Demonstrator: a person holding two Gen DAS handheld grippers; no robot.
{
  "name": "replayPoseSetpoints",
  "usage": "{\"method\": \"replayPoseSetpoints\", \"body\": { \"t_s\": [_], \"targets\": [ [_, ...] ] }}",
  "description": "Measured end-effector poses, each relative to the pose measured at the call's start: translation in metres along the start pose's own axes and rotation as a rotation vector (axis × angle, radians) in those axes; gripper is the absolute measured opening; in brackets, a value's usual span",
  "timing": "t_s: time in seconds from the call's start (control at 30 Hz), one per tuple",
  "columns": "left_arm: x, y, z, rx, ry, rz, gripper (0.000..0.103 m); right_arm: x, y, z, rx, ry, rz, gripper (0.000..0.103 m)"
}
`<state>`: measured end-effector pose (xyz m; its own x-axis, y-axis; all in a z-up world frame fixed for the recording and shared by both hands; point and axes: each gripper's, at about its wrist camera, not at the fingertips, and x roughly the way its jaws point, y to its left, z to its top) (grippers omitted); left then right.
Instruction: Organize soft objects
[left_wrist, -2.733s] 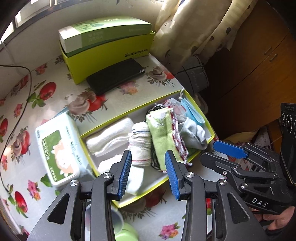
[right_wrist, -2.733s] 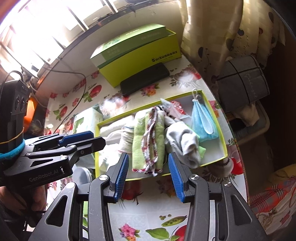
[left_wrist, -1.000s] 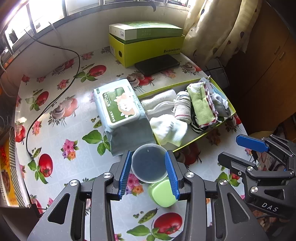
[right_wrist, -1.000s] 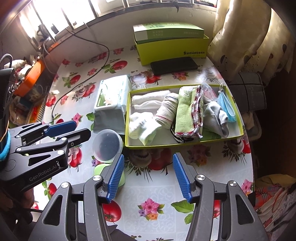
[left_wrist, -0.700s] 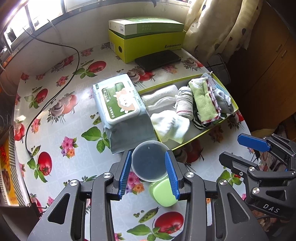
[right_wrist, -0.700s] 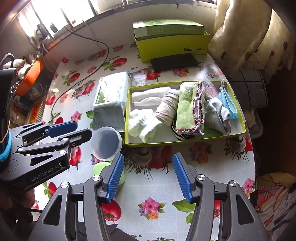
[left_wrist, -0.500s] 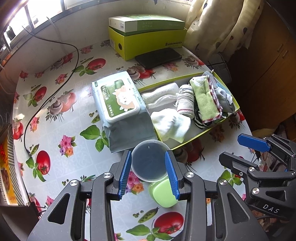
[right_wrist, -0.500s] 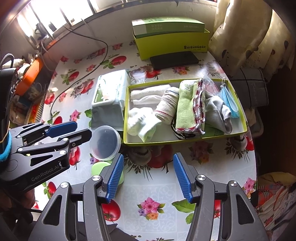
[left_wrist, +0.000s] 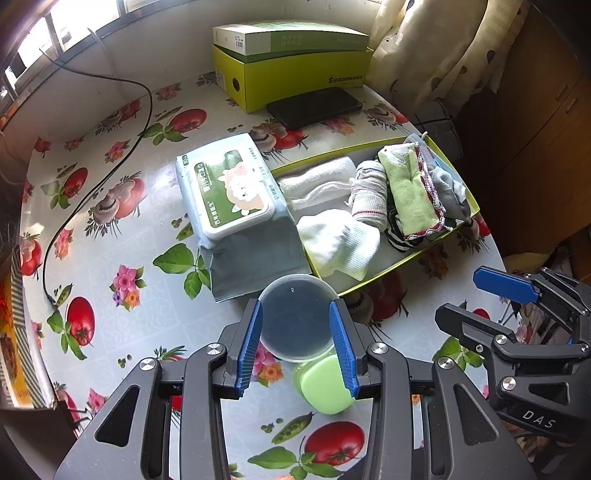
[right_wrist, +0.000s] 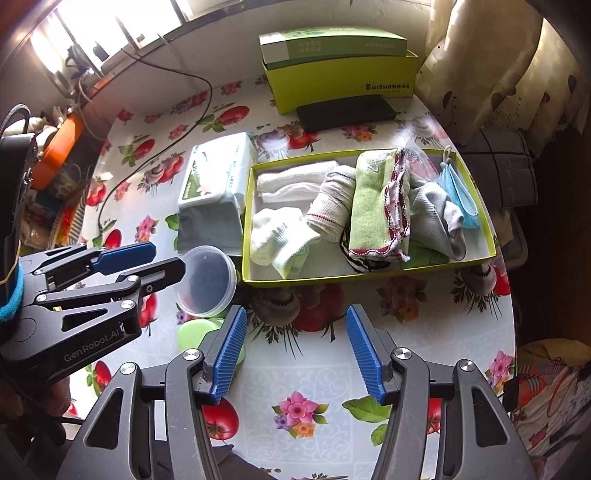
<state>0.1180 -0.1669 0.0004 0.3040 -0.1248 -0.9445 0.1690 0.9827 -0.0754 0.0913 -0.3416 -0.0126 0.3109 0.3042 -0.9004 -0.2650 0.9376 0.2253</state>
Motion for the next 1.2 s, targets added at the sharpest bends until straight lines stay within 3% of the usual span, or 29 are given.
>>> {"method": "replayPoseSetpoints", "body": {
  "t_s": [1.2],
  "targets": [
    [0.0040, -0.0009, -0.0002, 0.003, 0.008, 0.004, 0.039, 0.0022, 0.0004, -0.0012, 0.001, 0.007, 0.008, 0.058]
  ]
}}
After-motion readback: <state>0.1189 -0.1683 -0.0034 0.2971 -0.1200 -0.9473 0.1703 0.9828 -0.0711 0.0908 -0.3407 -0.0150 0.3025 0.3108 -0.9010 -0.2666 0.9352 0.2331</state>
